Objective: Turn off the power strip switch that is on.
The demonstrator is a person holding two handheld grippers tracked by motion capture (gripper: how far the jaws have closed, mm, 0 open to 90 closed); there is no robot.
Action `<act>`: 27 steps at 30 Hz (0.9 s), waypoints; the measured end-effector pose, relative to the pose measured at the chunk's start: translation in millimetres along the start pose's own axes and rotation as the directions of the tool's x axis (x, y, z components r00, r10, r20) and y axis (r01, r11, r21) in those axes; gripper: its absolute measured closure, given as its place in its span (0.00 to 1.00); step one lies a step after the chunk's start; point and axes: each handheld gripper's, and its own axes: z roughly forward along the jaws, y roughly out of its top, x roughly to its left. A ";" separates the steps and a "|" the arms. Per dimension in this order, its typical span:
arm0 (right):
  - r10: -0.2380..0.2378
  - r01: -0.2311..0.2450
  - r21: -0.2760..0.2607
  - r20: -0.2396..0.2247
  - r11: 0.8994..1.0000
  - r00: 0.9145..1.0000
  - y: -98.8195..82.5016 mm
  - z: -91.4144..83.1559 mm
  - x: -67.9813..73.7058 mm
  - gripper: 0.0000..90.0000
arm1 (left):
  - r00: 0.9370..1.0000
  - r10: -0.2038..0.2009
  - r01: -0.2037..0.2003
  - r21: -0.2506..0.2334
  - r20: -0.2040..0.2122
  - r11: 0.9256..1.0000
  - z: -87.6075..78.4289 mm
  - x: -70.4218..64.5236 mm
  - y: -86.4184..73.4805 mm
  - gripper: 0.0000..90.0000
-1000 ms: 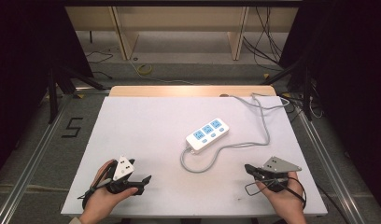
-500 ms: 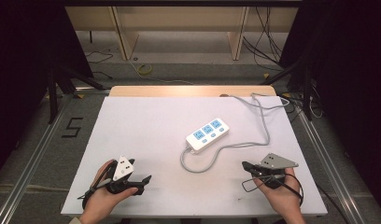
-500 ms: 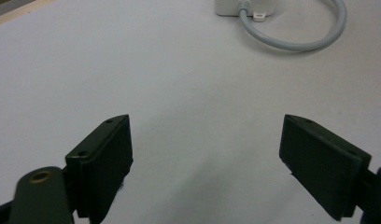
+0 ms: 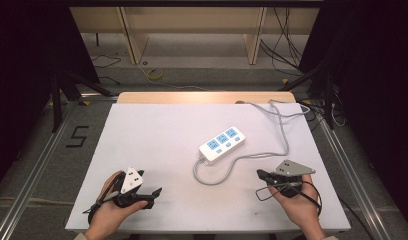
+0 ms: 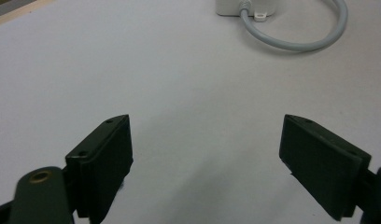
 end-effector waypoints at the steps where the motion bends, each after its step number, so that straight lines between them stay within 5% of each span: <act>1: 0.002 -0.002 0.002 -0.001 1.000 1.000 0.7 0.5 0.3 1.00 | 1.000 0.000 0.000 0.001 0.000 1.000 0.0 0.0 0.0 0.19; 27: -0.011 0.010 0.023 0.011 1.000 1.000 18.6 9.5 -1.1 1.00 | 1.000 -0.002 0.002 -0.005 -0.002 1.000 -0.2 0.1 -0.1 0.19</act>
